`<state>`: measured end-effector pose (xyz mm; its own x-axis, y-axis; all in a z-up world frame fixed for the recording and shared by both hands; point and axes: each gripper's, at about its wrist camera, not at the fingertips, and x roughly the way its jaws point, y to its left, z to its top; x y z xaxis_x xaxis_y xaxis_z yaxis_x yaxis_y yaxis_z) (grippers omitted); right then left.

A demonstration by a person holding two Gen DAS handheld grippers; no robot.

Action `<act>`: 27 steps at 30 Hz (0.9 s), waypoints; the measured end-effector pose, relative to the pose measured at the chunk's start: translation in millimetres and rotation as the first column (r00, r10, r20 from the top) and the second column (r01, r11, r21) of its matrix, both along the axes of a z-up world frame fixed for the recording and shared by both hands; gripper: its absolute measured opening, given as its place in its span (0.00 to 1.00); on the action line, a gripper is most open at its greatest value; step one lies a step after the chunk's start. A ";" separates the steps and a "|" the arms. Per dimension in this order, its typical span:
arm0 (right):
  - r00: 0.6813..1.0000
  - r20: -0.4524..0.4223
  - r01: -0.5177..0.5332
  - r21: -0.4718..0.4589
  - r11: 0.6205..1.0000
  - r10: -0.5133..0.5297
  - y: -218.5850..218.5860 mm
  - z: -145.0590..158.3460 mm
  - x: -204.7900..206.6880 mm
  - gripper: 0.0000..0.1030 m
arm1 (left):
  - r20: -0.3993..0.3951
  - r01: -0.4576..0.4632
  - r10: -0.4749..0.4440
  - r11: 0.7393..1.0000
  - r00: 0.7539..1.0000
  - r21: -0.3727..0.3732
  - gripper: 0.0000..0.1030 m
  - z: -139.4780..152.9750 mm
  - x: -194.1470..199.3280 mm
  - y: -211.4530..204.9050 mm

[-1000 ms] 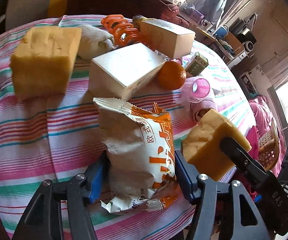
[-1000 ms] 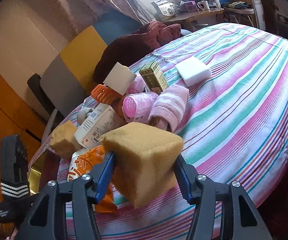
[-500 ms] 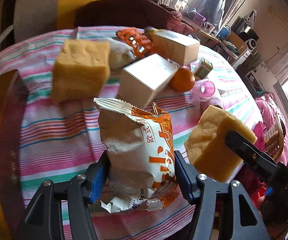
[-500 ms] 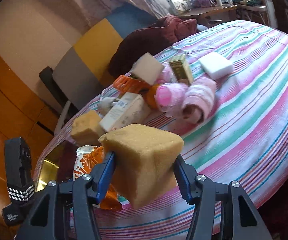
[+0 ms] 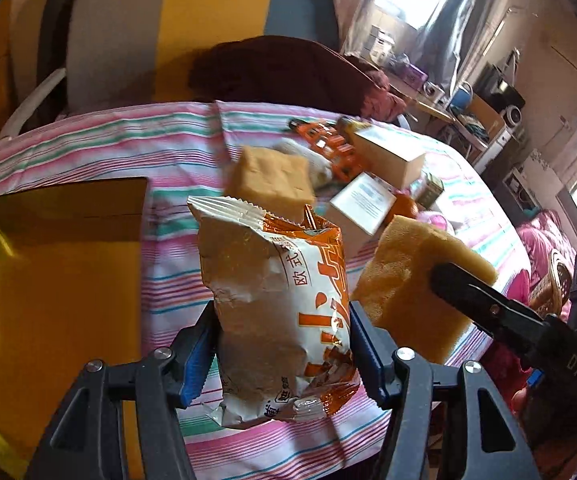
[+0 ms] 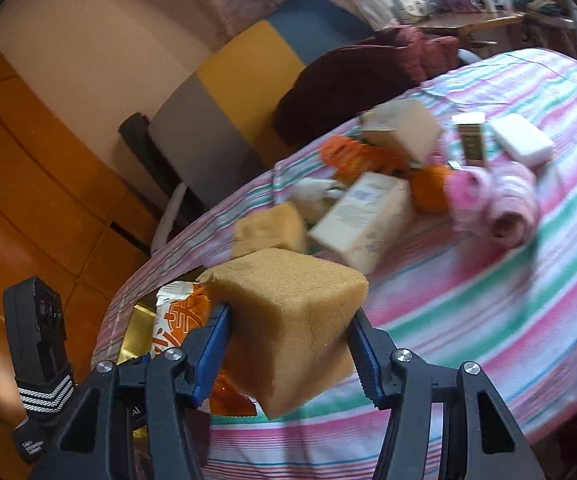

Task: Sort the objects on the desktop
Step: 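Carry the snack bag and sponge into the gold tray and open both tools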

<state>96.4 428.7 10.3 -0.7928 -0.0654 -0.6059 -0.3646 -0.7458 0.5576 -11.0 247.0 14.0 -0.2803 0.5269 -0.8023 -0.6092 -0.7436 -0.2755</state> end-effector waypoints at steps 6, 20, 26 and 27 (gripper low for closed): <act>0.994 -0.011 -0.113 0.030 0.993 0.113 -44.3 17.2 -45.0 0.56 | -0.035 -0.071 0.071 0.997 0.997 0.006 0.61 13.4 -24.2 -46.7; 0.957 0.062 -0.284 -0.014 0.959 0.284 -136.9 -0.9 -158.7 0.56 | 0.033 -0.234 0.235 0.971 0.971 -0.042 0.61 -12.7 -110.9 -153.5; 0.951 0.119 -0.277 -0.090 0.957 0.286 -149.0 -27.3 -197.8 0.56 | 0.037 -0.263 0.268 0.959 0.963 -0.107 0.60 -35.5 -155.2 -176.1; 0.950 0.127 -0.273 -0.103 0.957 0.285 -150.0 -31.3 -202.5 0.56 | 0.044 -0.262 0.268 0.959 0.962 -0.111 0.60 -38.6 -162.5 -178.7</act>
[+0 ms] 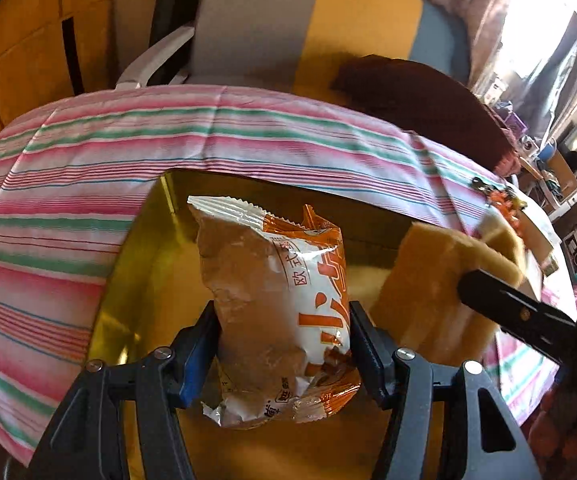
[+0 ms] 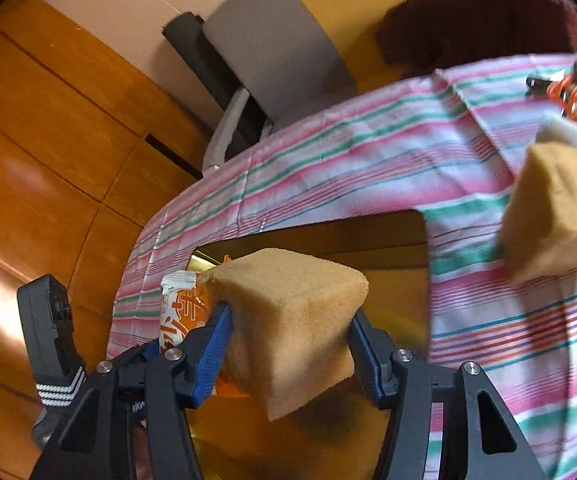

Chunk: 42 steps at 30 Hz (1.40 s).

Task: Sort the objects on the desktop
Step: 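Carry the snack bag and sponge into the gold tray and open both tools, then withdraw both tools from the tray toward the remaining items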

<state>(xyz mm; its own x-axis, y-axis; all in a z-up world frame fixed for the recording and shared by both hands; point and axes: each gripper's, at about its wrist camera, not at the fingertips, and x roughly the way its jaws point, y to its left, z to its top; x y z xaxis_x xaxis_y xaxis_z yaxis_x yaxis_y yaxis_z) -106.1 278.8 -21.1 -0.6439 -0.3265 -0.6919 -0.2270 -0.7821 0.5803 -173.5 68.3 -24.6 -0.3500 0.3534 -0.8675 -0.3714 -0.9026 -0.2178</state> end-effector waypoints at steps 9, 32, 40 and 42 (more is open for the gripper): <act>0.998 0.068 0.004 -0.090 0.996 0.002 -17.3 -26.7 -46.0 0.66 | 0.081 0.022 -0.014 0.995 0.997 -0.096 0.61 -6.1 -48.4 -6.2; 0.995 0.060 -0.069 -0.067 0.995 0.073 -37.8 -36.4 -55.2 0.42 | -0.067 -0.058 0.042 0.966 0.997 -0.250 0.52 -5.3 -6.3 -34.9; 0.994 0.056 -0.095 -0.036 0.995 0.097 -42.4 -34.0 -69.4 0.48 | -0.043 -0.112 0.105 0.966 0.994 -0.233 0.50 -8.2 -19.9 -36.9; 0.994 0.043 -0.098 -0.026 0.995 0.099 -40.3 -30.0 -64.1 0.49 | -0.037 -0.125 0.120 0.968 0.992 -0.217 0.50 -5.3 -15.6 -39.4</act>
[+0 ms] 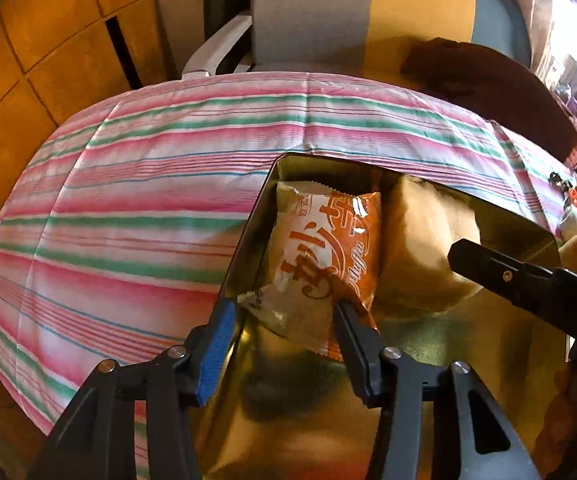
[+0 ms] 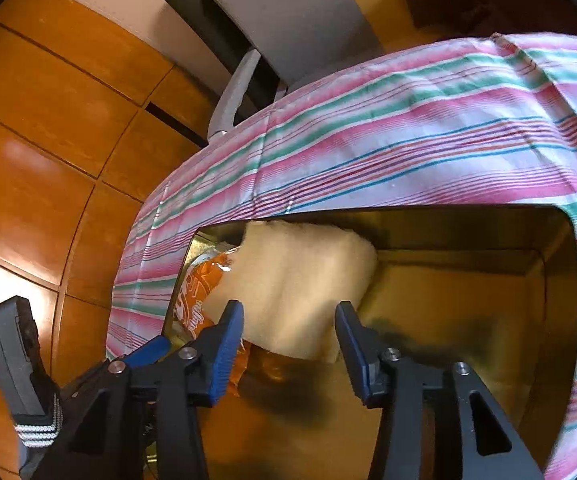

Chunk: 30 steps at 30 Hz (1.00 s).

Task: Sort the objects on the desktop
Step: 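Withdraw both tools from the tray toward the remaining items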

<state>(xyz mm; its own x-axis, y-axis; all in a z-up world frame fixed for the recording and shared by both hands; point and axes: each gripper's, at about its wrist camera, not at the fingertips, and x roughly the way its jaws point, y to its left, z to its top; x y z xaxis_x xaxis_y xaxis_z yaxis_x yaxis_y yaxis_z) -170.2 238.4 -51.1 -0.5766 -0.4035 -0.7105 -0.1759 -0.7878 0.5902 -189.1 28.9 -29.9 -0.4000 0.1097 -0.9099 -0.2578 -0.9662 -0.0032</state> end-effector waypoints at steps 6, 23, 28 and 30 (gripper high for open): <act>0.996 -0.087 -0.007 0.036 0.999 0.010 1.4 26.4 26.1 0.53 | -0.007 -0.056 0.057 0.997 0.998 0.050 0.50 9.8 18.5 -2.8; 0.967 -0.233 0.151 0.179 0.972 -0.107 57.2 71.1 132.0 0.58 | -0.055 0.075 -0.063 0.967 0.996 0.245 0.52 36.6 89.0 62.0; 0.948 -0.227 0.264 0.159 0.951 -0.225 98.3 65.9 166.4 0.59 | -0.064 0.156 -0.145 0.957 0.987 0.245 0.53 39.2 106.8 98.7; 0.935 -0.224 0.314 0.151 0.937 -0.276 115.9 63.1 180.5 0.59 | -0.062 0.186 -0.176 0.950 0.982 0.251 0.53 39.9 113.4 113.5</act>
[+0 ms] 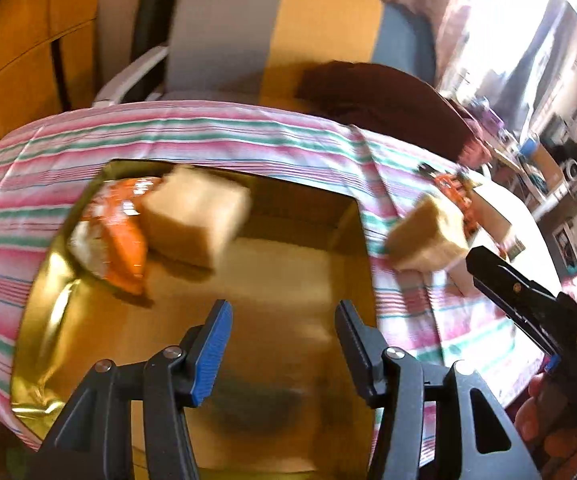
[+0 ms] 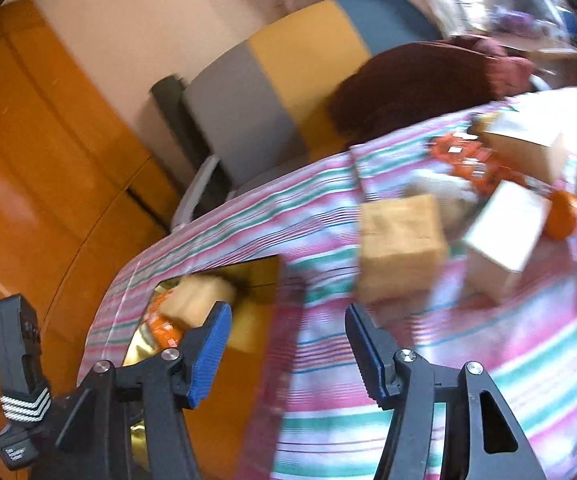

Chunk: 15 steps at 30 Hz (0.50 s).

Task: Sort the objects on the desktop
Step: 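Withdraw both tools from the tray toward the remaining items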

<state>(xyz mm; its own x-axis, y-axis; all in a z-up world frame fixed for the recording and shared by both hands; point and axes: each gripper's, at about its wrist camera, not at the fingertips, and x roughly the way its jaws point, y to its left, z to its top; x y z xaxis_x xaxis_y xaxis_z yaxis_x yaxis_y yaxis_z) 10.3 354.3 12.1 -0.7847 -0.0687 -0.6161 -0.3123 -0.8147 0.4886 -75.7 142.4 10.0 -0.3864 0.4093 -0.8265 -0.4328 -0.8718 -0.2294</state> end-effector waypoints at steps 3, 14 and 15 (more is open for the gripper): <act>0.996 0.008 0.090 -0.012 0.996 -0.090 27.0 -6.7 22.0 0.59 | -0.004 0.045 -0.045 0.999 0.999 0.001 0.53 2.4 10.6 20.7; 0.934 0.120 0.337 0.026 0.941 -0.338 109.7 -32.2 22.0 0.67 | -0.018 0.167 -0.167 0.986 0.986 -0.021 0.53 5.0 39.5 71.8; 0.932 0.128 0.340 0.026 0.940 -0.340 112.5 -33.7 15.4 0.70 | -0.016 0.169 -0.170 0.985 0.985 -0.024 0.53 4.3 40.4 74.1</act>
